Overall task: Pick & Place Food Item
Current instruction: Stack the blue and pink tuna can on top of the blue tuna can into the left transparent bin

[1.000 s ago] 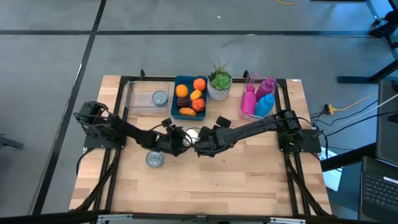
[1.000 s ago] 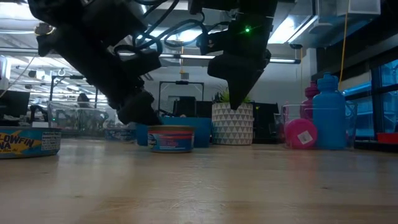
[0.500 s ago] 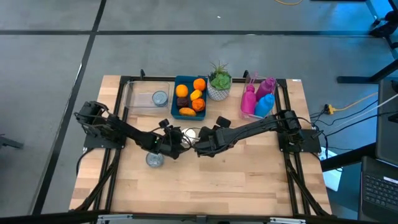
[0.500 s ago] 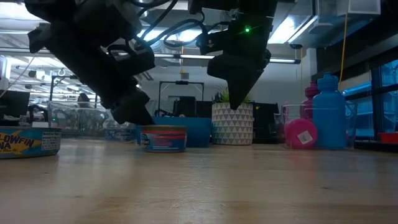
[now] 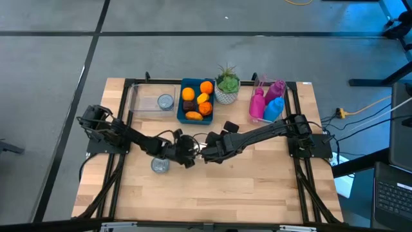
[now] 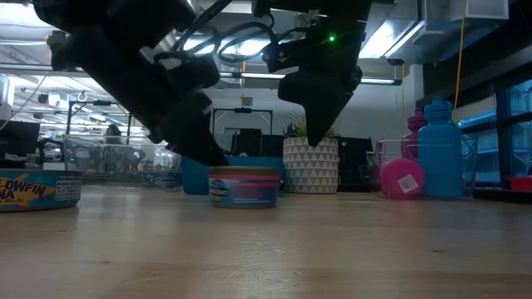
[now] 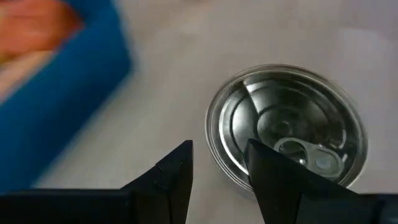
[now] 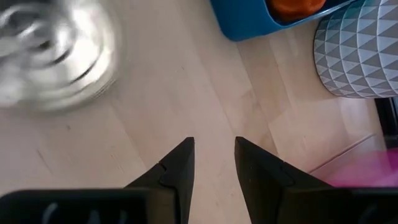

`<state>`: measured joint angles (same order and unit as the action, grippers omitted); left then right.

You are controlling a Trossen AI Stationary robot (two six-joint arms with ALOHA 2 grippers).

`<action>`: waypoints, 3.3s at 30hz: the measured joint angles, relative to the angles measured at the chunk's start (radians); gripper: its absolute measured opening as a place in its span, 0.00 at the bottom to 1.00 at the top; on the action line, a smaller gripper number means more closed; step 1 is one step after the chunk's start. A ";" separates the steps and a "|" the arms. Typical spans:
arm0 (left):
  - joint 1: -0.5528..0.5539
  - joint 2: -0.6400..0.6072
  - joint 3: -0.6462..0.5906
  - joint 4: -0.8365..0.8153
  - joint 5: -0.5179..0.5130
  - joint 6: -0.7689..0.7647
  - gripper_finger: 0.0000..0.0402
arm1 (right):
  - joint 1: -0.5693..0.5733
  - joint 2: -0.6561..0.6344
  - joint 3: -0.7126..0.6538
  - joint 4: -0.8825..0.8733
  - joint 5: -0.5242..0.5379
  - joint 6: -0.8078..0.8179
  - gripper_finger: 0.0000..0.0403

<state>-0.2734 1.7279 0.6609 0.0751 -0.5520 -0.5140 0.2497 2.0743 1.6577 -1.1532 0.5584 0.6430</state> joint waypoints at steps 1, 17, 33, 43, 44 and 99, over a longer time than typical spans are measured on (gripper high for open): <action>-0.001 0.000 0.000 0.011 0.030 0.001 0.38 | 0.000 0.000 0.000 -0.003 -0.002 0.000 0.29; 0.005 -0.002 -0.132 0.191 0.016 -0.116 0.38 | 0.003 0.000 0.000 -0.018 -0.001 0.000 0.29; -0.027 0.066 -0.209 0.466 0.001 -0.226 0.38 | 0.001 0.000 0.000 -0.012 0.003 0.001 0.29; -0.027 0.080 -0.256 0.574 0.014 -0.290 0.38 | -0.008 0.000 0.000 0.032 0.002 -0.034 0.29; -0.027 0.080 -0.264 0.589 0.019 -0.295 0.38 | -0.012 0.000 0.000 0.031 -0.005 -0.034 0.29; -0.026 0.080 -0.324 0.585 -0.026 -0.302 0.38 | -0.008 -0.022 -0.142 0.675 -0.300 -0.308 0.27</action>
<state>-0.2993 1.8076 0.3367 0.6598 -0.5782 -0.8155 0.2416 2.0527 1.5153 -0.4783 0.2588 0.3352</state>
